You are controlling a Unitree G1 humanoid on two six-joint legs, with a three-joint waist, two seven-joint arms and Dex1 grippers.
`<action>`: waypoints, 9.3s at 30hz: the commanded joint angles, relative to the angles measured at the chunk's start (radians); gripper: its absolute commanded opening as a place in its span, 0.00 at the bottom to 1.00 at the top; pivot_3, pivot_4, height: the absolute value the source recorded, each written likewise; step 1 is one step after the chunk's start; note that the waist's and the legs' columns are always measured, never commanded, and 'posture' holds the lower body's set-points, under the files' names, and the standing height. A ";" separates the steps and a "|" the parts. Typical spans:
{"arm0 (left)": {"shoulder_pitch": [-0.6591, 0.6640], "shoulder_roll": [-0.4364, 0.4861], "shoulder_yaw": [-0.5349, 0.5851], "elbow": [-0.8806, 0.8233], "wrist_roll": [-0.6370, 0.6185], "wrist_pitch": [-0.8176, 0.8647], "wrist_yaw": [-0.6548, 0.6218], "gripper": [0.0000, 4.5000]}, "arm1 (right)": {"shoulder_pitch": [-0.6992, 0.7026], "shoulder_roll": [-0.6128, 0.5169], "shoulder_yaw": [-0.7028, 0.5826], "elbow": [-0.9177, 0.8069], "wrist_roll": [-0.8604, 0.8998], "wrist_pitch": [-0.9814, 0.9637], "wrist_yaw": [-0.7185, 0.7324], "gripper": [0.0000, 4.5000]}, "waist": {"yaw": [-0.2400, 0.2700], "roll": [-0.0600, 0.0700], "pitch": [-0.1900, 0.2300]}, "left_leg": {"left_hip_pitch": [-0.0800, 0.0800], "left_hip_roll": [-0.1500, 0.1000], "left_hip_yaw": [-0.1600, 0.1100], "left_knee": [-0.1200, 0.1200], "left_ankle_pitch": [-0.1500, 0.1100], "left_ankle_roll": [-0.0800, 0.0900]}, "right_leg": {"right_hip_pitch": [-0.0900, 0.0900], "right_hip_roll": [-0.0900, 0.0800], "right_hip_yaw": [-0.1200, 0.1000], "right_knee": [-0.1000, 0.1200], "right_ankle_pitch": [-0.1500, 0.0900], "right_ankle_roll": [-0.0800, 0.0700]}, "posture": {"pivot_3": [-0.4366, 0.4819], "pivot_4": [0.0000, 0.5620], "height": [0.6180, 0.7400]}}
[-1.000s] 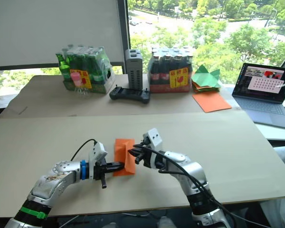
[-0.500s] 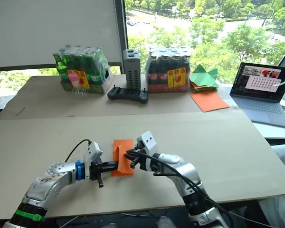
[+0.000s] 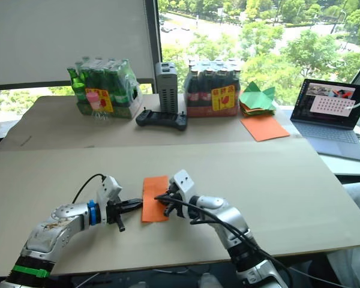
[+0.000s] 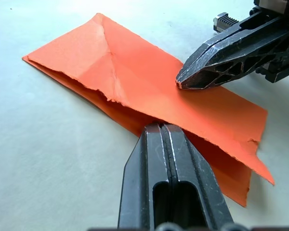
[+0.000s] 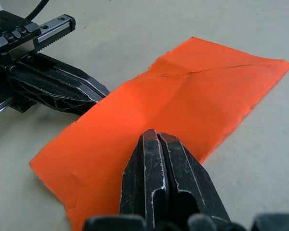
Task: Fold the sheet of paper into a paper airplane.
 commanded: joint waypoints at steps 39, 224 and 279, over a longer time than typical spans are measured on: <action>-0.013 -0.021 -0.072 0.018 -0.027 0.063 -0.005 0.01 | 0.011 -0.020 -0.021 -0.053 -0.049 -0.015 -0.040 0.00 | 0.007 0.000 0.000 | -0.001 0.000 0.000 0.000 0.000 0.000 | 0.001 0.000 0.000 -0.002 0.000 0.000 | 0.48 0.27 1.00; 0.008 -0.002 -0.025 -0.012 -0.031 0.090 0.012 0.01 | 0.060 -0.090 -0.019 -0.098 -0.018 -0.035 0.172 0.00 | 0.002 0.000 0.000 | 0.001 0.000 0.000 0.000 0.000 0.000 | 0.002 0.000 0.000 -0.003 -0.003 0.005 | 0.48 0.27 1.00; -0.114 -0.097 -0.068 -0.080 -0.122 0.182 0.004 0.01 | 0.061 -0.088 -0.237 -0.331 0.305 0.084 0.089 0.00 | 0.004 0.000 0.001 | -0.003 0.000 0.000 0.000 0.000 0.000 | 0.000 0.000 0.000 -0.003 0.000 0.001 | 0.48 0.27 1.00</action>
